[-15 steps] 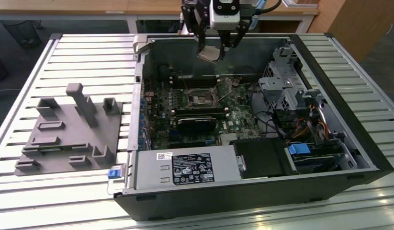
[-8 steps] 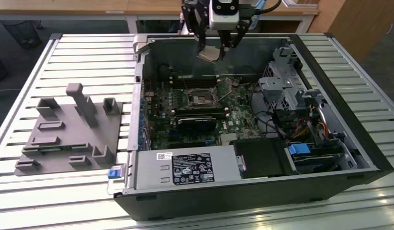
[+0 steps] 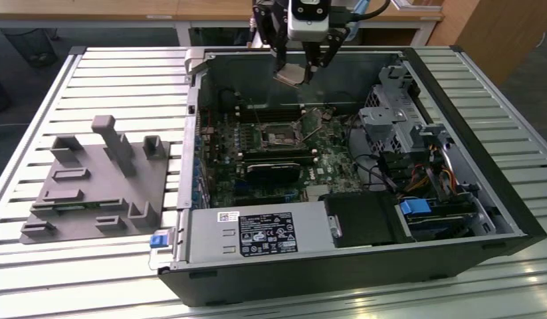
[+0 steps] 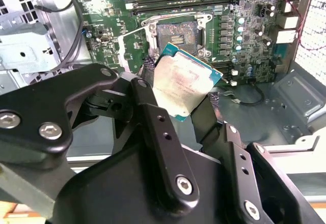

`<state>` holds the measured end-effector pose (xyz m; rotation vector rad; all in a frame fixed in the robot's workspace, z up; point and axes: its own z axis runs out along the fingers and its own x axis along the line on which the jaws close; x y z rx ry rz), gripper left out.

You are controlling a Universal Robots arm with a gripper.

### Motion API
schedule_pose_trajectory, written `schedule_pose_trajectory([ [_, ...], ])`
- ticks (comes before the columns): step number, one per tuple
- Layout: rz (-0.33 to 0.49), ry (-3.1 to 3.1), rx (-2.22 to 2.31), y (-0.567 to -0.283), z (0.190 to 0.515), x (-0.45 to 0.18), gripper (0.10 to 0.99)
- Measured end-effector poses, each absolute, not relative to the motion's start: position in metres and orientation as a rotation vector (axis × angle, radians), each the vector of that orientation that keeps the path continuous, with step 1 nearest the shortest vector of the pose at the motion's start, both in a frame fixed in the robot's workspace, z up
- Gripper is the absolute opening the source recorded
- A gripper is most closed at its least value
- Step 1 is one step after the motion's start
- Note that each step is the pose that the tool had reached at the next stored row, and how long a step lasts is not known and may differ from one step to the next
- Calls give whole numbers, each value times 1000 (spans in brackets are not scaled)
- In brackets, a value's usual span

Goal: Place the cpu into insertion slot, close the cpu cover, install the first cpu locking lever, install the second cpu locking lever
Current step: 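Place the cpu into insertion slot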

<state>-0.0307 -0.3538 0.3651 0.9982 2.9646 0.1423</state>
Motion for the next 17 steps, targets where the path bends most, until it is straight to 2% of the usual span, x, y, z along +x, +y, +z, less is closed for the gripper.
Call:
schedule_pose_trajectory([
  [17,141,2896,1170,-354,365,-31,541],
])
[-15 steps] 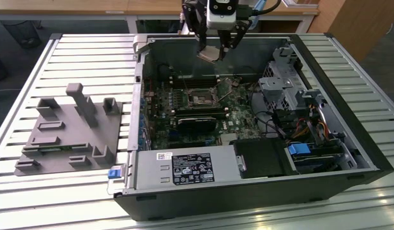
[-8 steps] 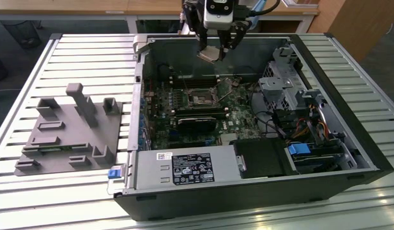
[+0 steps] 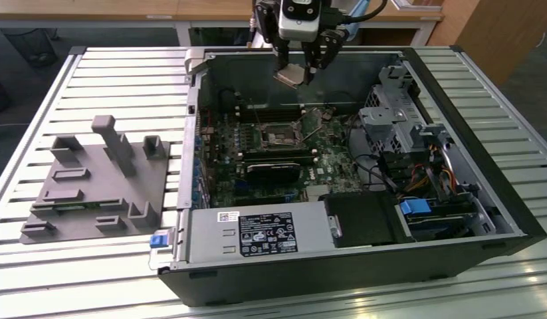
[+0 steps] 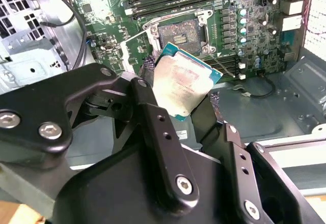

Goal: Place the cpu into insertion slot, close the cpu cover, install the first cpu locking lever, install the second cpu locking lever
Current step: 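Place the cpu into insertion slot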

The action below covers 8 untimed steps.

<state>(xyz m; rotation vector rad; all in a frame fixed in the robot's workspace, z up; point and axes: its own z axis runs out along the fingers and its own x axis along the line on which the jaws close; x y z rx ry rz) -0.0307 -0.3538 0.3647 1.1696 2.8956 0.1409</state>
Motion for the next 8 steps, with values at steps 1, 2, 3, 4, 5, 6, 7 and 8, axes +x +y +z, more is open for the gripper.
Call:
schedule_pose_trajectory([
  [1,141,2891,1179,-354,365,-31,541],
  [2,141,2887,1188,-354,365,-31,541],
  [3,141,2883,1198,-354,365,-31,541],
  [4,141,2879,1207,-354,365,-31,541],
  [5,140,2874,1218,-354,365,-31,541],
  [6,140,2870,1227,-354,365,-31,541],
  [7,140,2865,1237,-354,365,-31,541],
  [8,140,2861,1246,-354,364,-31,541],
])
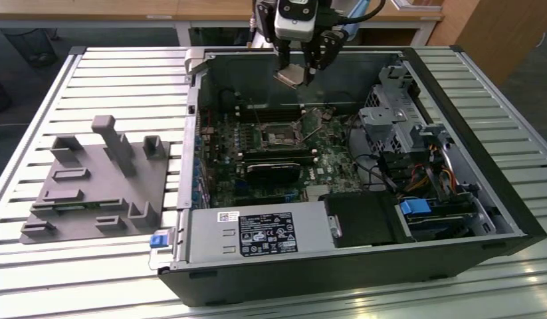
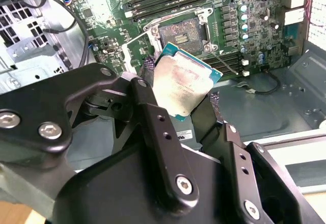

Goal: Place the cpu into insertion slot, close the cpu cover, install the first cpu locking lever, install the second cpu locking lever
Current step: 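Place the cpu into insertion slot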

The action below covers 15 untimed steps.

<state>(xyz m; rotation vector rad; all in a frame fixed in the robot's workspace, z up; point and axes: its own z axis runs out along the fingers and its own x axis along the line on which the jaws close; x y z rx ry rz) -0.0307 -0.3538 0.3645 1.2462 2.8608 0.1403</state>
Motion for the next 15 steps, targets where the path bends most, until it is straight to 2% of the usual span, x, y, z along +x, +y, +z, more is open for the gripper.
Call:
schedule_pose_trajectory([
  [15,138,2794,1379,-354,364,-31,541],
])
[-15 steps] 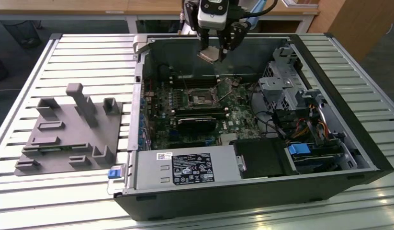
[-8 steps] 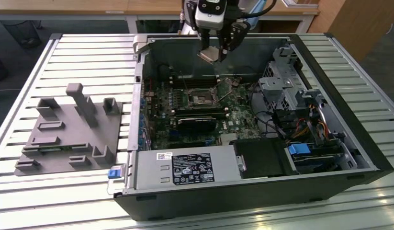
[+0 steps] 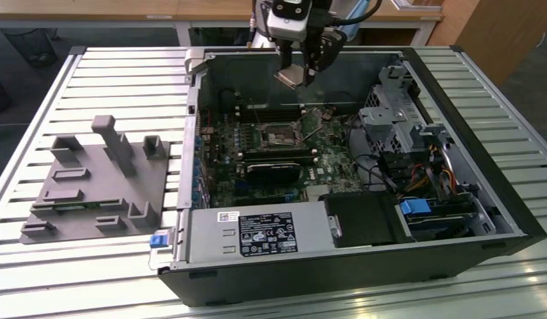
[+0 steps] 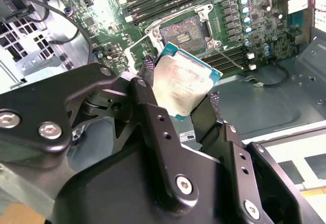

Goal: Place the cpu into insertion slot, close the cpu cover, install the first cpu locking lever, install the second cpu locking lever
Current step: 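Place the cpu into insertion slot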

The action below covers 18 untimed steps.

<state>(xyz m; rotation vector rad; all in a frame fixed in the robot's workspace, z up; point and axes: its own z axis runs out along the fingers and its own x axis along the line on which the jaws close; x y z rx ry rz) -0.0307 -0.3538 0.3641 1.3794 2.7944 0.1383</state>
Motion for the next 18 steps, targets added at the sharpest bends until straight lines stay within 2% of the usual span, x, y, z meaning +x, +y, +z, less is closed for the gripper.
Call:
schedule_pose_trajectory([
  [18,136,2709,1531,-354,364,-31,541],
])
